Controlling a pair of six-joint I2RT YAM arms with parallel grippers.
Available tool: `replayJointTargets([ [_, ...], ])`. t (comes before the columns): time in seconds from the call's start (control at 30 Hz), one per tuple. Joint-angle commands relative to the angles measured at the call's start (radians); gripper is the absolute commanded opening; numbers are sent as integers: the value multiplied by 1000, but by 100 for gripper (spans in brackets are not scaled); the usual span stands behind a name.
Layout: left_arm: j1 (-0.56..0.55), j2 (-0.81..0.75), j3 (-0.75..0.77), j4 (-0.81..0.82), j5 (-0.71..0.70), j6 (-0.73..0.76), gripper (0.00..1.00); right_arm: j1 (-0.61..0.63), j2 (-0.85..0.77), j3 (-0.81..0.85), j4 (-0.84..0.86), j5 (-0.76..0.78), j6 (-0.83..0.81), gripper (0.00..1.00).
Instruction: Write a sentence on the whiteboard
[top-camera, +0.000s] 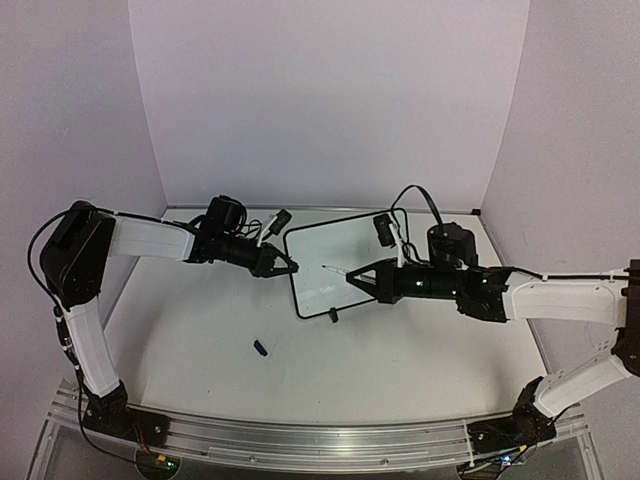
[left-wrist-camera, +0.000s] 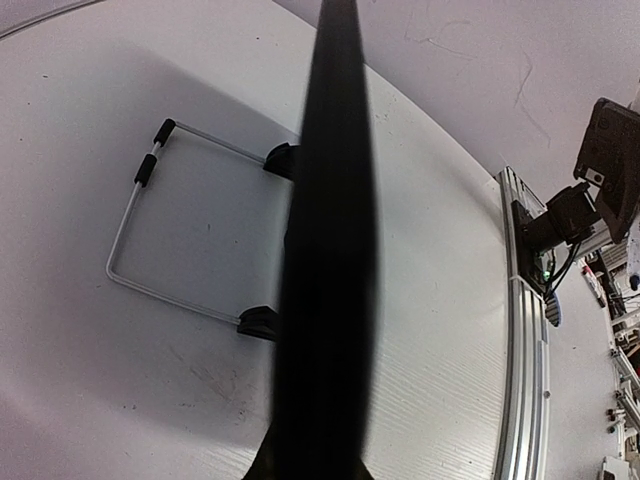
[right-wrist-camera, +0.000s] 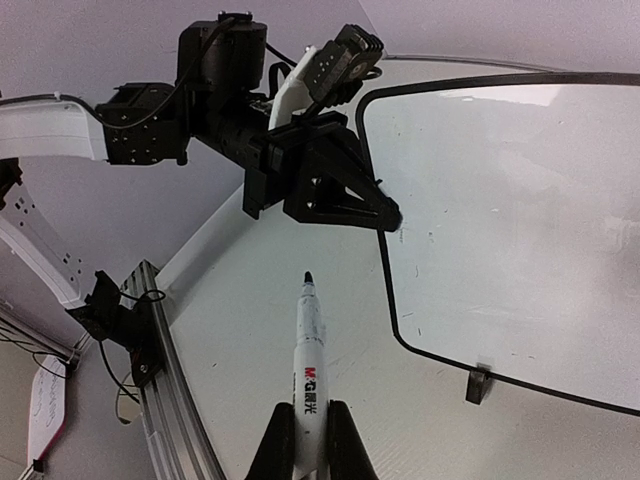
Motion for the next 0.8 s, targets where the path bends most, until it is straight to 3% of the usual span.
replayJointTargets([
  [0.0, -2, 26, 33, -83, 43, 14, 0, -2, 42, 67, 47, -18, -50, 0],
  [0.4, -2, 32, 49, -112, 40, 51, 0, -43, 210, 223, 73, -121, -123, 0],
  [0.77, -2, 36, 58, -119, 45, 52, 0, -51, 350, 344, 54, -101, -147, 0],
])
